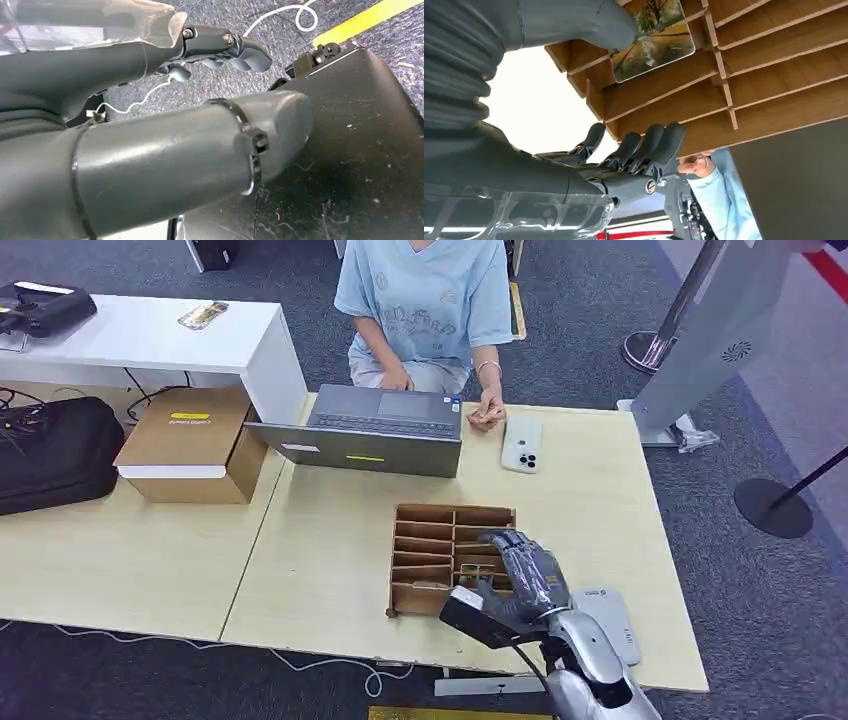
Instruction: Pass the card to the sensor for recognition and then transmit it.
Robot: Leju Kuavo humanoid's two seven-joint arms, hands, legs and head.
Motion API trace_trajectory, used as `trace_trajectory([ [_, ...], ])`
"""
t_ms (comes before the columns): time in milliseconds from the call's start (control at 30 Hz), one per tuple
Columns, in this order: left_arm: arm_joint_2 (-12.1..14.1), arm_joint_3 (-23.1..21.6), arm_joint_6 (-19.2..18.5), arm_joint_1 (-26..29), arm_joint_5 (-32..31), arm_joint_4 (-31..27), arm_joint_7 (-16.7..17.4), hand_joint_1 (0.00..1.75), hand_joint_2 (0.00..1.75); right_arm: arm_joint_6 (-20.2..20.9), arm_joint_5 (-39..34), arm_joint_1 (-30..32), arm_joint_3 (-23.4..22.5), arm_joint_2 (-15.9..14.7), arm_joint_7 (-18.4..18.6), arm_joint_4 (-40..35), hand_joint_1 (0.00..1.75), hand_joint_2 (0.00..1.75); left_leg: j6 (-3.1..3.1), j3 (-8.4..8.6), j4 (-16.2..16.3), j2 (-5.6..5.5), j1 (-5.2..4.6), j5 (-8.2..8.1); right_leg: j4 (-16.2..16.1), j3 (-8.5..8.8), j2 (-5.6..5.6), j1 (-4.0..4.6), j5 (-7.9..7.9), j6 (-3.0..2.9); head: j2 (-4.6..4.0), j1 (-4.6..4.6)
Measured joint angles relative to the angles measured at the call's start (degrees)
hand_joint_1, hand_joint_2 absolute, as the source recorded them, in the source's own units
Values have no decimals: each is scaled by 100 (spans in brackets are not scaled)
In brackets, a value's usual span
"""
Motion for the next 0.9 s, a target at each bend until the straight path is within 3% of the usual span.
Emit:
trace_trajectory([
  [900,9,-4,-2,-2,-4,0,-59,0,0,90,37,5,68,0,114,31,65,175,0,0,0,0,0,0,0,0,0,0,0,0,0,-2],
])
